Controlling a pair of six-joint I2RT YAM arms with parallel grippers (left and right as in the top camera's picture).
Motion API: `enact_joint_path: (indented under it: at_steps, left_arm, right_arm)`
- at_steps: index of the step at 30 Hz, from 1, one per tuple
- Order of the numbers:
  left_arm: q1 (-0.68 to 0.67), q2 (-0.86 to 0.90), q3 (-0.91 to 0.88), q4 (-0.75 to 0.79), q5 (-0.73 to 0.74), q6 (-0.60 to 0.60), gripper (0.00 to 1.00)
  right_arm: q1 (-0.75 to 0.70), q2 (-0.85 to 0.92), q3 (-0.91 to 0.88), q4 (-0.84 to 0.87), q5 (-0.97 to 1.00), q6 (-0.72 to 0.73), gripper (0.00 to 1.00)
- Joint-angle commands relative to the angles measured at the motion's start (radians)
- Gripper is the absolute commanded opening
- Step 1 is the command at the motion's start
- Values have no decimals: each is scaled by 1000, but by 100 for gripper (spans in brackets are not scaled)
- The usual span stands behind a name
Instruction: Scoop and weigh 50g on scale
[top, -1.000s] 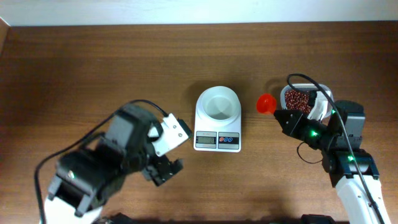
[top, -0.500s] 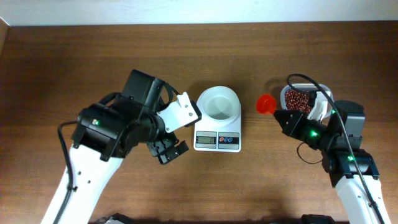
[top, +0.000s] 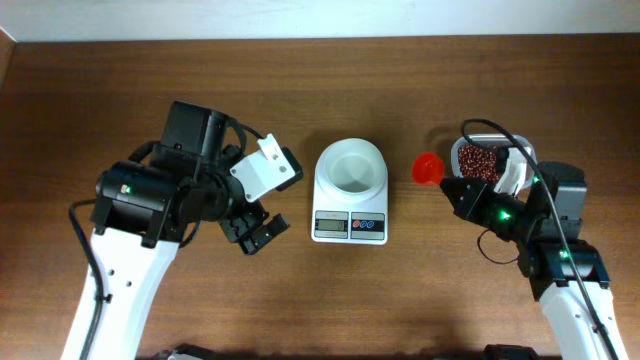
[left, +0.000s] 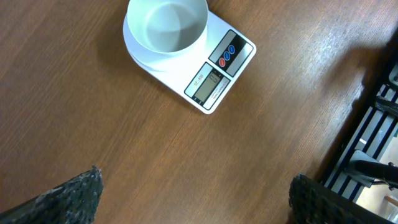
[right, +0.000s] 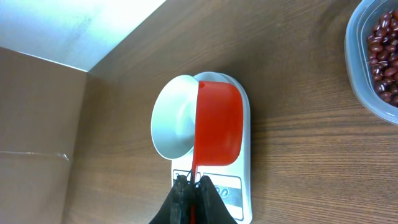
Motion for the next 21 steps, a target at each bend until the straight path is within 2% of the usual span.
enact_joint_path:
  at_steps: [1, 14, 21]
  left_arm:
    - [4, -5, 11, 2, 21, 20, 99]
    - [4, -5, 11, 51, 22, 19, 99]
    - [4, -5, -9, 23, -6, 21, 99]
  right_arm:
    - [-6, 1, 4, 1, 8, -14, 4]
    - [-6, 1, 4, 0, 8, -14, 4]
    - [-6, 1, 4, -4, 8, -14, 4]
